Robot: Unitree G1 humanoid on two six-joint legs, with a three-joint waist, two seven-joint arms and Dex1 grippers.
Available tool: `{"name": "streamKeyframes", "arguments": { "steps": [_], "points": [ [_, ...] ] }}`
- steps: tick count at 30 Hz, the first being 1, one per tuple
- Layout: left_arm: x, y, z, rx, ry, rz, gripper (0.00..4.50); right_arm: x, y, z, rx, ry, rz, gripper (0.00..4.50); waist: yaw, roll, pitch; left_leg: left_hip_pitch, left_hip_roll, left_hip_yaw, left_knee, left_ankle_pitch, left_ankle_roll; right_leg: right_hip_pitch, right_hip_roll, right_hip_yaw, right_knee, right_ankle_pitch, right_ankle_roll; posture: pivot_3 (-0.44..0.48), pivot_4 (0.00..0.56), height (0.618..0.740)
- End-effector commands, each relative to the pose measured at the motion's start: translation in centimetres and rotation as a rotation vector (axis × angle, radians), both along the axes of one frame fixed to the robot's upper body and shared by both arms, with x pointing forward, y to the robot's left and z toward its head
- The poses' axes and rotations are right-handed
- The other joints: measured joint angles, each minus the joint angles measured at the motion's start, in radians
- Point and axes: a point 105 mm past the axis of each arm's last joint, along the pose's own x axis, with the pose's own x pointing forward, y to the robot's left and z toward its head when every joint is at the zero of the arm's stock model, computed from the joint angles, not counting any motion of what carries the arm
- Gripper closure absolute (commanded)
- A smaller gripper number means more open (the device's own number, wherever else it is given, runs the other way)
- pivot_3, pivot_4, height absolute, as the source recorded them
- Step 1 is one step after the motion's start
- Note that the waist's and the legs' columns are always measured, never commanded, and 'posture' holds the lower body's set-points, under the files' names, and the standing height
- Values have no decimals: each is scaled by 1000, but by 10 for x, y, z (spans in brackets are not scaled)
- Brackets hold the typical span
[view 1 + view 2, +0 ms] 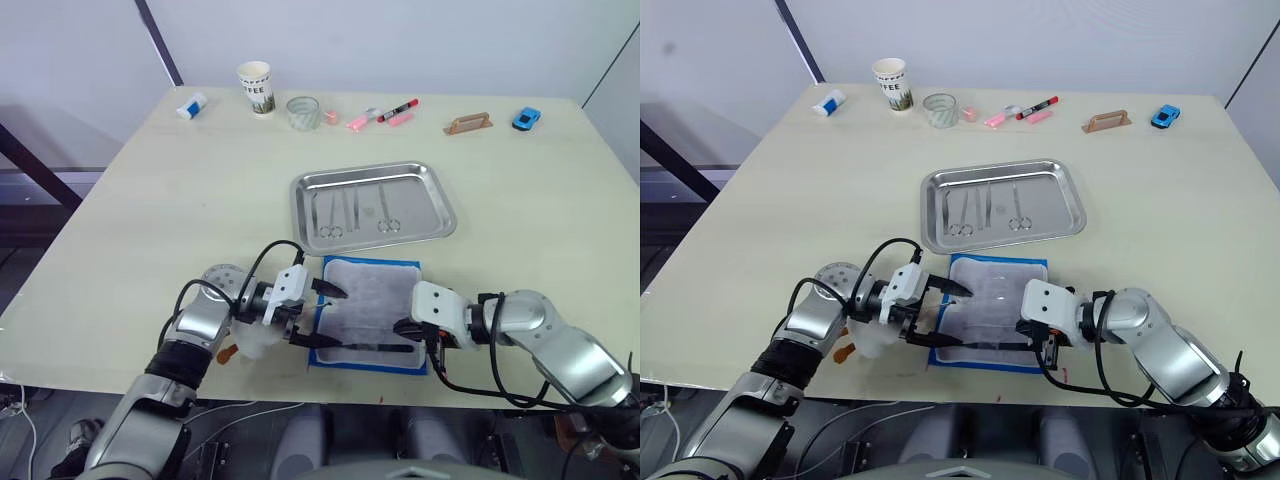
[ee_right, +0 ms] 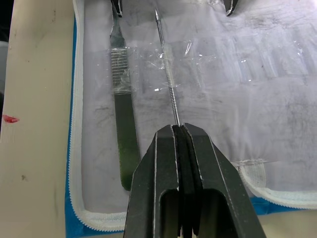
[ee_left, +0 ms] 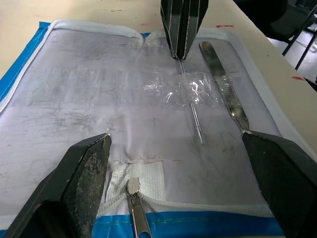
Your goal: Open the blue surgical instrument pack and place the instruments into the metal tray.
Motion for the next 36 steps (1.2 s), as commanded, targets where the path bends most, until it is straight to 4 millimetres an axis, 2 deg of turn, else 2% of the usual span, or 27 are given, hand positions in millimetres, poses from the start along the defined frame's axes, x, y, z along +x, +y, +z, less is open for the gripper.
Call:
{"name": "streamKeyframes", "arguments": {
  "steps": [1,7,16,21,31,33,36],
  "points": [
    [-8,4,-23,57,77,18,0,1,-1,15,-22,-38,17,4428,0,0,0,0,0,0,0,0,0,0,0,0,0,0,0,0,150,740],
    [-7,1,-27,52,75,25,0,2,-7,29,-65,-63,23,4428,1,1,1,-1,0,-1,0,0,0,0,-1,-1,0,0,0,0,150,740],
    [-7,-3,-30,54,74,20,0,2,-9,31,-96,-80,26,4428,4,1,0,-1,0,-1,0,0,0,0,-2,-1,0,0,0,0,150,740],
    [-7,-3,-31,57,74,22,0,3,-23,30,-125,-79,0,4428,5,1,0,-1,0,-1,0,0,0,0,-2,-1,0,0,0,0,150,740],
    [-5,-2,-33,54,77,34,0,8,-75,38,-181,-70,-78,4428,8,3,0,-1,-1,0,0,0,0,0,-2,-1,0,0,0,0,150,740],
    [-5,-2,-33,52,77,35,0,8,-83,45,-153,-60,-102,4428,8,3,-1,0,0,0,0,0,0,0,-2,-1,0,0,0,0,150,740],
    [-5,-3,-33,47,74,40,0,11,-84,64,28,-27,-171,4428,8,3,-1,0,0,0,0,0,0,1,-2,-1,0,0,0,0,150,740]
  ]
}}
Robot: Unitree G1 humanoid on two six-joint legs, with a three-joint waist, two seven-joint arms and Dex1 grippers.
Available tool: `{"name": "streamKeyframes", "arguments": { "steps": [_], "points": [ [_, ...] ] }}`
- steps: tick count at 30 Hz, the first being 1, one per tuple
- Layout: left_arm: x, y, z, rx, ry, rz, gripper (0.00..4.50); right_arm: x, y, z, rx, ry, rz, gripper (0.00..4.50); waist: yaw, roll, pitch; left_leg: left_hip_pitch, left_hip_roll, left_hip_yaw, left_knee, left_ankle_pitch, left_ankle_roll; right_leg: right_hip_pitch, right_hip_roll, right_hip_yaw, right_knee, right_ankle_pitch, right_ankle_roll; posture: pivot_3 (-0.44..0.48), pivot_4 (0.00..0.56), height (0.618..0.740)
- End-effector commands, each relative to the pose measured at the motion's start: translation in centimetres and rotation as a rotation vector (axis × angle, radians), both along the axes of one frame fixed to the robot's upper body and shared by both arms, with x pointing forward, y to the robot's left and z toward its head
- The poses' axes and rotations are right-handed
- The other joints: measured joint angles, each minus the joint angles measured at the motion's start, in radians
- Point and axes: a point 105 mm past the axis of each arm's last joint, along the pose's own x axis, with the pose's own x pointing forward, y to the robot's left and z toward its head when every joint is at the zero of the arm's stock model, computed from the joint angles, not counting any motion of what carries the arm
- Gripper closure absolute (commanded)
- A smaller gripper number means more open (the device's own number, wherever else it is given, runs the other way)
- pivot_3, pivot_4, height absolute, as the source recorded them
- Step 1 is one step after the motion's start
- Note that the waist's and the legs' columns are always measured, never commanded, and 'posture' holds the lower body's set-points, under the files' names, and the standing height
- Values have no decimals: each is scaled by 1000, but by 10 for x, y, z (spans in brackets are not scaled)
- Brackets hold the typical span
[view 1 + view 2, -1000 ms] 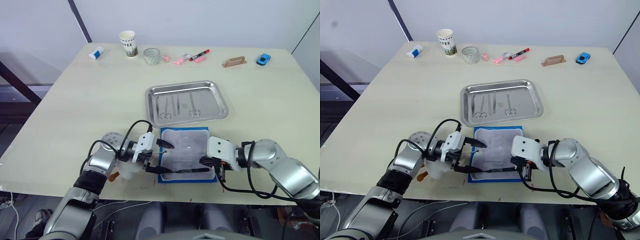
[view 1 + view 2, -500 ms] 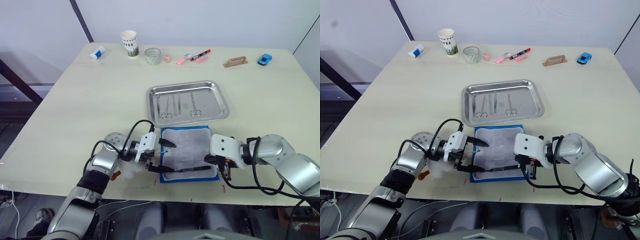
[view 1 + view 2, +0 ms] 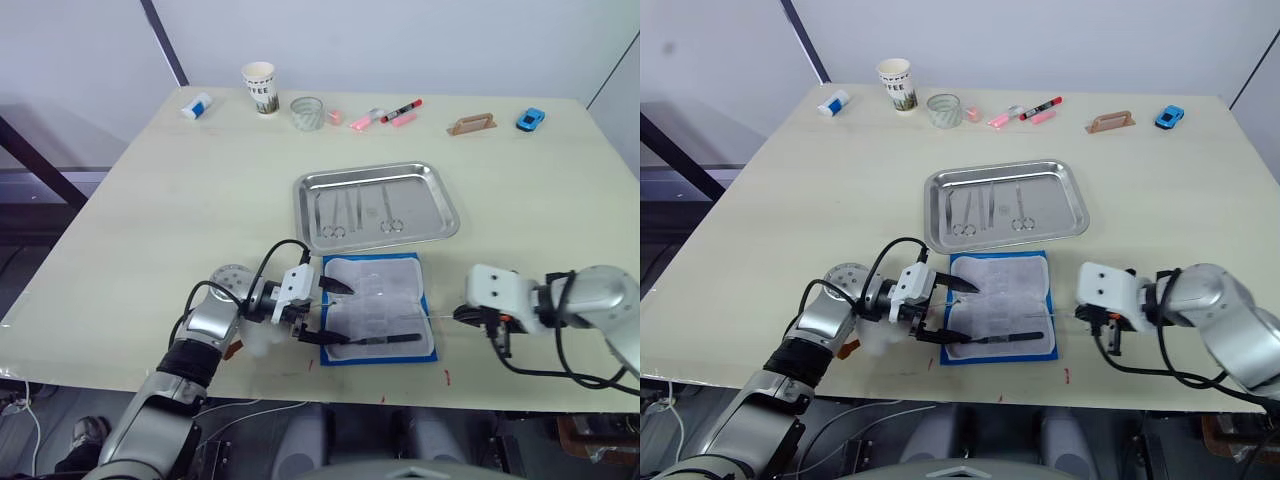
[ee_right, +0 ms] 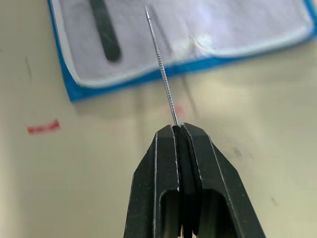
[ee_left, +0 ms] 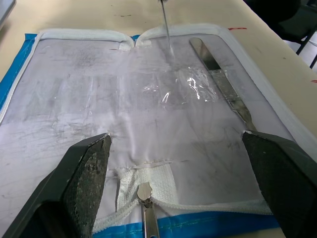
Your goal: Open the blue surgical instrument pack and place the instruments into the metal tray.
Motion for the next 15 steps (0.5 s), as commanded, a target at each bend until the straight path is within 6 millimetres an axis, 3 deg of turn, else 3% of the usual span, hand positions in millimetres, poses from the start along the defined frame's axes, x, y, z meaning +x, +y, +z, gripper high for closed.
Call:
{"name": "streamKeyframes", "arguments": {
  "steps": [1,4,8,15],
  "points": [
    [-9,5,-29,64,96,27,0,6,3,32,226,-37,-57,4428,0,0,0,0,0,0,0,0,0,0,0,0,0,0,0,0,150,740],
    [-10,4,-28,60,92,26,0,19,5,46,347,-65,-152,4428,0,1,-1,0,0,0,0,0,0,1,0,0,0,0,0,0,150,740],
    [-10,2,-24,51,88,33,0,45,22,59,453,-148,-255,4428,-3,3,-1,0,0,0,0,0,0,0,0,1,0,0,0,0,150,740],
    [-9,0,-19,40,83,55,0,108,41,48,551,-115,-649,4428,-2,3,-2,0,0,0,0,0,0,0,0,1,1,0,0,0,150,740]
  ]
}}
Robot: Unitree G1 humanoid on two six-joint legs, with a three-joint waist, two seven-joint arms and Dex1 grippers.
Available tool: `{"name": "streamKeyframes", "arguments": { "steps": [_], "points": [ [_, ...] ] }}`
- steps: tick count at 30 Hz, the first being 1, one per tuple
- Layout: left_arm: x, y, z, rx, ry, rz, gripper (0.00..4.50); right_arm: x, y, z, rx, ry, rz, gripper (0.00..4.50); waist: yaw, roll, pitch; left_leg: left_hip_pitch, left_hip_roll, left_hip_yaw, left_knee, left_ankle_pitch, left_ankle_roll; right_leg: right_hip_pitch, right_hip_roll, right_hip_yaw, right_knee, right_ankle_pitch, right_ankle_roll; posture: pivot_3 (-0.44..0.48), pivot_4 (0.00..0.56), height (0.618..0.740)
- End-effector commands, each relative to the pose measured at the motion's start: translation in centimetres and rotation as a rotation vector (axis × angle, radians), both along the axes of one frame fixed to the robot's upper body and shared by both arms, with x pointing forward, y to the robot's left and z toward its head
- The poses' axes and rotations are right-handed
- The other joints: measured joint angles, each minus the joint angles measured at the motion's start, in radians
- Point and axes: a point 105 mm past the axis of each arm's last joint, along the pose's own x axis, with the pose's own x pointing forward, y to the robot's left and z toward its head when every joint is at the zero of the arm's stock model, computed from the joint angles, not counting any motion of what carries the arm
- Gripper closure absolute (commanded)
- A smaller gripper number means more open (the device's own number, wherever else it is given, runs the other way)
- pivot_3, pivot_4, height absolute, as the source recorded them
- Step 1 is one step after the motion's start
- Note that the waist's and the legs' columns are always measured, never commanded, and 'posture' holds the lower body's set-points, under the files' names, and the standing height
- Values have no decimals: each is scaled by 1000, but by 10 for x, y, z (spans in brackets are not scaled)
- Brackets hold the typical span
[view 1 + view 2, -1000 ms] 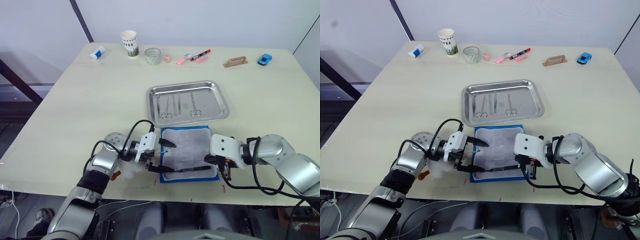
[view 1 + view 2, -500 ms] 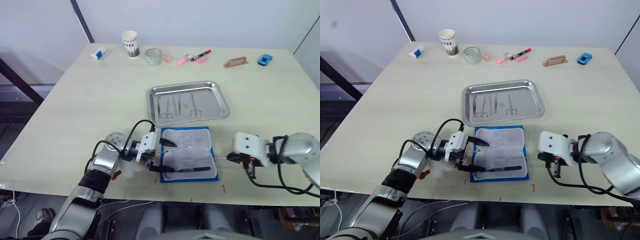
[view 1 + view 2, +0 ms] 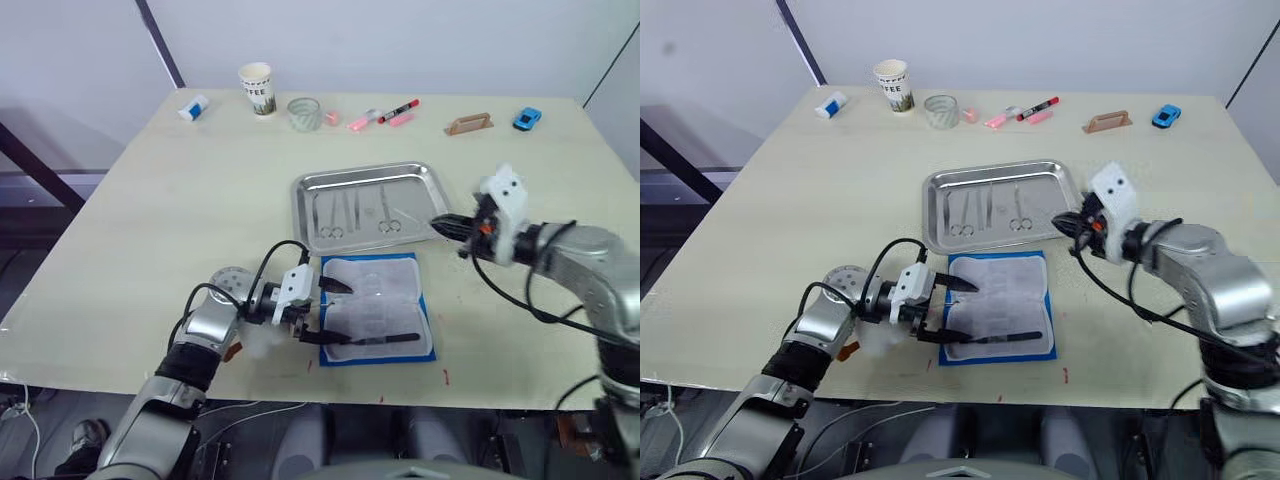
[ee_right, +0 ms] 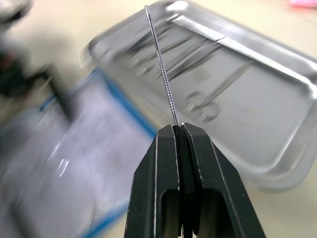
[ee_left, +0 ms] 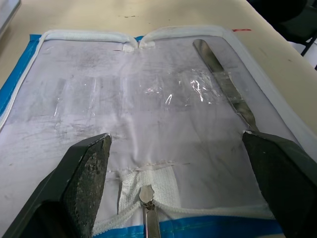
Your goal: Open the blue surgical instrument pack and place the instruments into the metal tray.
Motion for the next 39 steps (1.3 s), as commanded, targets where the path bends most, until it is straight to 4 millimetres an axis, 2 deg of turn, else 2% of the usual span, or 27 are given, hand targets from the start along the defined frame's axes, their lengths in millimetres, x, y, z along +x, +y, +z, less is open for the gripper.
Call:
{"name": "streamKeyframes", "arguments": {
  "steps": [1,4,9,18,29,39],
  "points": [
    [-8,1,-20,47,85,23,0,32,1,-3,49,71,-238,4428,0,1,0,-2,0,-2,0,0,0,-1,0,-1,0,0,0,0,150,740],
    [-9,0,-19,41,88,29,0,53,11,-8,115,106,-366,4428,-1,1,0,-2,0,-1,0,0,0,-2,0,1,0,0,0,0,150,740],
    [-10,-2,-17,35,90,37,0,74,27,-14,194,139,-485,4428,-1,1,0,-2,0,0,0,0,0,-2,0,1,0,0,0,0,150,740],
    [-10,-2,-16,36,91,45,0,93,40,-23,239,156,-560,4428,-5,2,0,-1,0,0,-1,0,0,-2,0,1,0,0,0,0,150,740],
    [-12,0,-16,37,97,48,0,104,56,-29,236,162,-556,4428,-7,2,0,-1,0,0,-2,0,0,-2,-1,1,0,0,0,0,150,740],
    [-12,1,-17,38,97,51,0,105,56,-33,234,171,-558,4428,-9,2,0,-1,1,0,-2,0,0,-2,-1,1,0,0,0,0,150,740]
  ]
}}
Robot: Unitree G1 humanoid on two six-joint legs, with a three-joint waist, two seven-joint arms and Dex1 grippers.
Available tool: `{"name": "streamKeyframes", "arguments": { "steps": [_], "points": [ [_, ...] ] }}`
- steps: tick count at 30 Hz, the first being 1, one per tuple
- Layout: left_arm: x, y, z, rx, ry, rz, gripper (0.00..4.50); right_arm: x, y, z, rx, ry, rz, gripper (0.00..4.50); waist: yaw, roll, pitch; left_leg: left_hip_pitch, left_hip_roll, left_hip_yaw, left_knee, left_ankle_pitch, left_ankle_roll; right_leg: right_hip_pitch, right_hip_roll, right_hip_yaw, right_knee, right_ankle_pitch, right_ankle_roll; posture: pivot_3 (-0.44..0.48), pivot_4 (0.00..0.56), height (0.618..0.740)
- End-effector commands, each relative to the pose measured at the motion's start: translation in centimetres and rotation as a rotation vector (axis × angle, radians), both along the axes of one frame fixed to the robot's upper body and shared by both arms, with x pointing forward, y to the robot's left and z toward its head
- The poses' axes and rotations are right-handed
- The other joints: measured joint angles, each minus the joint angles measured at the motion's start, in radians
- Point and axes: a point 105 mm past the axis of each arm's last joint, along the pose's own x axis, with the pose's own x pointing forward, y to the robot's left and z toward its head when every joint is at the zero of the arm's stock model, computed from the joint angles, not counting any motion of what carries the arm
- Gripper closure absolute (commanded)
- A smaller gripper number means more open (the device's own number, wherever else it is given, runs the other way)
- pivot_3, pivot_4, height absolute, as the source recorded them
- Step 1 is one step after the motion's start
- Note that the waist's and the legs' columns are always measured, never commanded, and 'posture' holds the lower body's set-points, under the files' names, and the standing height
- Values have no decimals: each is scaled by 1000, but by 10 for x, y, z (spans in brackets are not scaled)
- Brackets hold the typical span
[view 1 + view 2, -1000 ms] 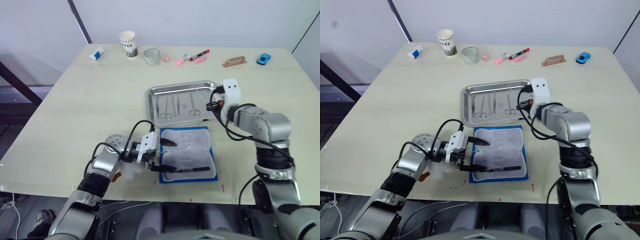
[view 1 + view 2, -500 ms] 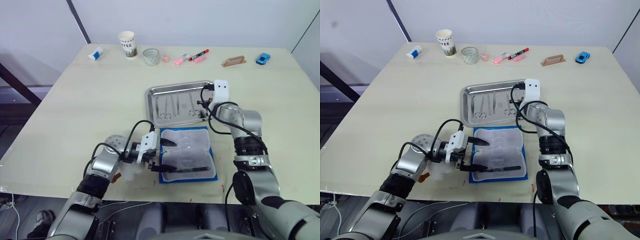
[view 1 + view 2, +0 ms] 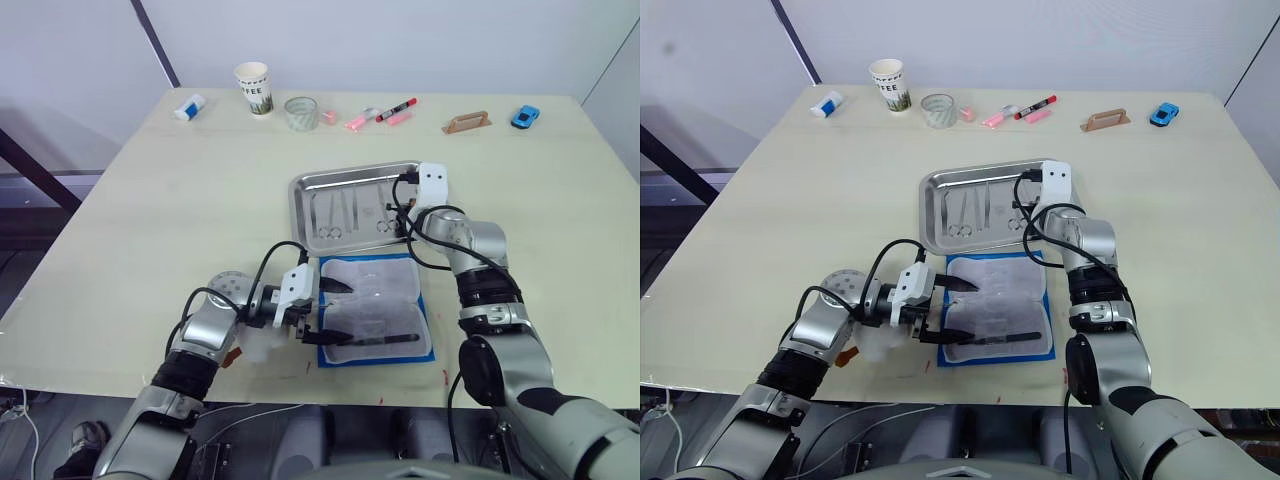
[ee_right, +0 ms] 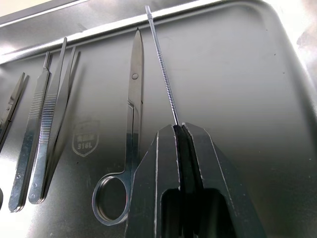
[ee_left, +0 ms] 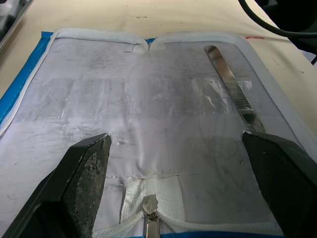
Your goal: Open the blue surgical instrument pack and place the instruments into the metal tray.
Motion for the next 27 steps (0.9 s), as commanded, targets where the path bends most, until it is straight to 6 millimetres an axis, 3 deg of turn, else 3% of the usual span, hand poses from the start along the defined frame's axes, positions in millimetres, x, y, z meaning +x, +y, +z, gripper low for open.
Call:
{"name": "streamKeyframes", "arguments": {
  "steps": [1,3,6,7,8,11,14,17,21,27],
  "points": [
    [-8,2,-19,44,77,4,0,6,4,23,9,-74,8,4428,0,0,0,0,0,0,0,0,0,0,0,0,0,0,0,0,150,740],
    [-8,3,-19,44,77,5,0,6,5,23,6,-75,12,4428,0,0,0,0,0,0,0,0,0,0,0,0,0,0,0,0,150,740],
    [-8,2,-20,44,77,5,0,6,5,24,-2,-81,22,3643,0,0,0,0,0,0,0,0,0,0,0,0,0,0,0,0,150,740],
    [-7,2,-20,44,78,5,0,6,6,25,-7,-86,29,2933,0,0,0,0,0,0,0,0,0,0,0,0,0,0,0,0,150,740],
    [-7,2,-20,44,78,6,0,5,7,26,-5,-88,30,2695,0,0,0,0,0,0,0,0,0,0,0,0,0,0,0,0,150,740],
    [-6,3,-20,44,78,7,0,4,6,27,-4,-93,32,1360,0,0,0,0,0,0,0,0,0,0,0,0,0,0,0,0,150,740],
    [-6,3,-20,42,79,7,0,3,7,32,-41,-135,59,1360,0,0,0,0,0,0,0,0,0,0,0,0,0,0,0,0,150,740],
    [-7,3,-20,36,80,6,0,-8,17,60,-21,-342,181,1360,1,0,0,0,0,-1,0,0,0,0,0,0,0,0,0,0,150,740],
    [-7,4,-19,29,83,5,0,-48,26,82,28,-581,441,1360,3,0,0,-1,0,-1,0,0,0,0,0,-1,-2,0,0,0,150,740],
    [-8,8,-19,29,84,2,0,-111,8,83,122,-678,759,1360,2,0,1,-1,0,-1,0,0,0,0,0,0,-2,0,0,0,150,740]
  ]
}}
